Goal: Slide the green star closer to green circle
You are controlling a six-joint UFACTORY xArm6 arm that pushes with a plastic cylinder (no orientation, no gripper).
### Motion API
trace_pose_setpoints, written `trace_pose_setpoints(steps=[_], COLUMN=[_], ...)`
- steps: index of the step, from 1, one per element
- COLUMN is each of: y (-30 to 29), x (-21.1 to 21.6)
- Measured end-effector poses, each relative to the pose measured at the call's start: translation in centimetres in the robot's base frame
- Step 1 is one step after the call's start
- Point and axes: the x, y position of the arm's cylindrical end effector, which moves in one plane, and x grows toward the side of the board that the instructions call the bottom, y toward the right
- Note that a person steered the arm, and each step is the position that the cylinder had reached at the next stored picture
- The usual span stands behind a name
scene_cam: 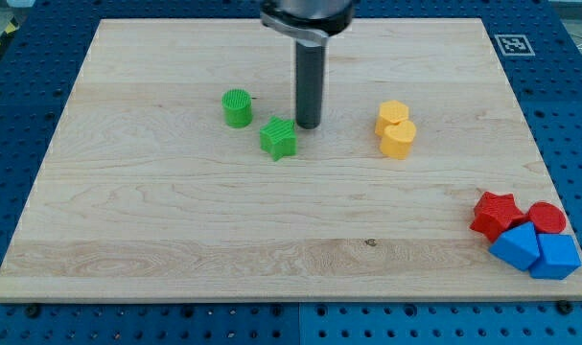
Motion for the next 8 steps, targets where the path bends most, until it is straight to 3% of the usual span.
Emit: trace_pose_setpoints(steps=[1,3,6,8], y=[2.2,-1.0,-8.3,-1.6], x=[2.1,5.9,4.6,5.5])
